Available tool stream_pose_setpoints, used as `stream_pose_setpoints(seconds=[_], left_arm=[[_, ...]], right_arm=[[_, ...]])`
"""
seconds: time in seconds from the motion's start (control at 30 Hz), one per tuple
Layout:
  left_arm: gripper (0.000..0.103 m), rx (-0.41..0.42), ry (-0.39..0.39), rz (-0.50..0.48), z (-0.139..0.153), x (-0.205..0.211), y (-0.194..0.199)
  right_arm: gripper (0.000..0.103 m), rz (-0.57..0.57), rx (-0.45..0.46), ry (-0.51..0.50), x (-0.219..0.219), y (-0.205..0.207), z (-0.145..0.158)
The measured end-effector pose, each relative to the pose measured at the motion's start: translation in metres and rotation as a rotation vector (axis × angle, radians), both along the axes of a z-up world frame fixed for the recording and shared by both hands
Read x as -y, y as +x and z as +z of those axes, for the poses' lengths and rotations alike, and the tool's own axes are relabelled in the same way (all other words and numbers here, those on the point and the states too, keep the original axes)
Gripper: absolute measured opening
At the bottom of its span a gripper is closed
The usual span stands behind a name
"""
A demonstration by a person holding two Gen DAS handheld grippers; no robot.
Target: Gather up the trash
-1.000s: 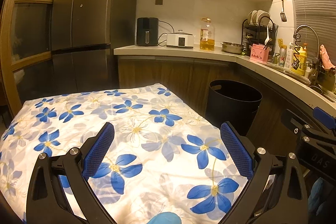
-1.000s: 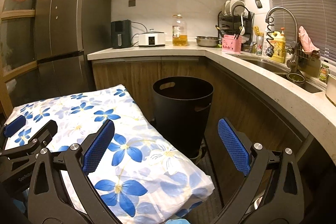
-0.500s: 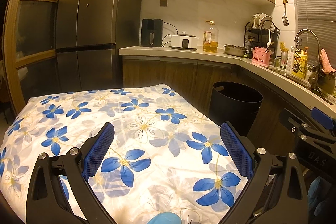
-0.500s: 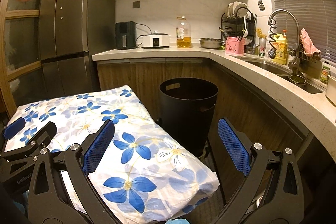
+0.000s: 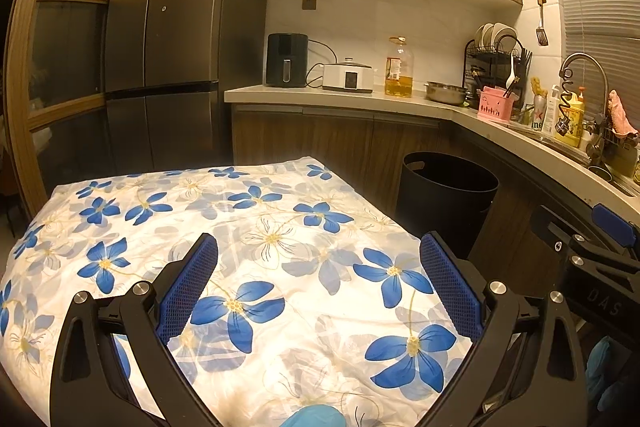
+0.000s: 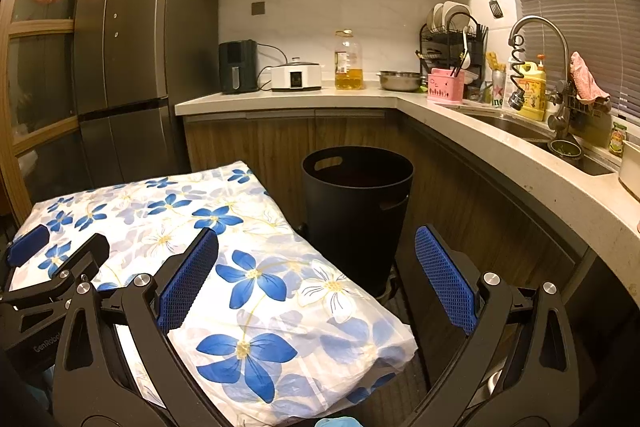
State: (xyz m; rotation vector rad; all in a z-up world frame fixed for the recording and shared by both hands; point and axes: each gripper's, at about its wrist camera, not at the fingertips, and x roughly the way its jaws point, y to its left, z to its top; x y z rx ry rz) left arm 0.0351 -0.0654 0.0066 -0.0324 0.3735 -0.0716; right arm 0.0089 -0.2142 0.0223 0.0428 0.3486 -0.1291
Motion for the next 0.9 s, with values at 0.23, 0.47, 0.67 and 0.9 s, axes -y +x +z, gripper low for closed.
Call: stream_pose_setpoints(seconds=[0.23,0.47,0.67,0.9], left_arm=[[0.097,-0.001,0.001,0.000,-0.0001,0.0004,0.0001],[0.097,-0.001,0.000,0.001,0.0001,0.0002,0.0001],[0.097,-0.002,0.001,0.001,-0.0003,0.0007,0.0010],[0.097,-0.003,0.002,0.000,-0.0005,0.0016,0.0012]], right_arm=[[0.097,0.002,0.001,0.000,0.0009,0.0000,-0.0002],[0.097,0.008,-0.003,-0.005,-0.0005,0.0037,-0.0010],[0.097,0.008,-0.004,-0.005,-0.0016,0.0045,-0.0012],[0.097,0.005,-0.005,-0.004,-0.0019,0.0060,-0.0004]])
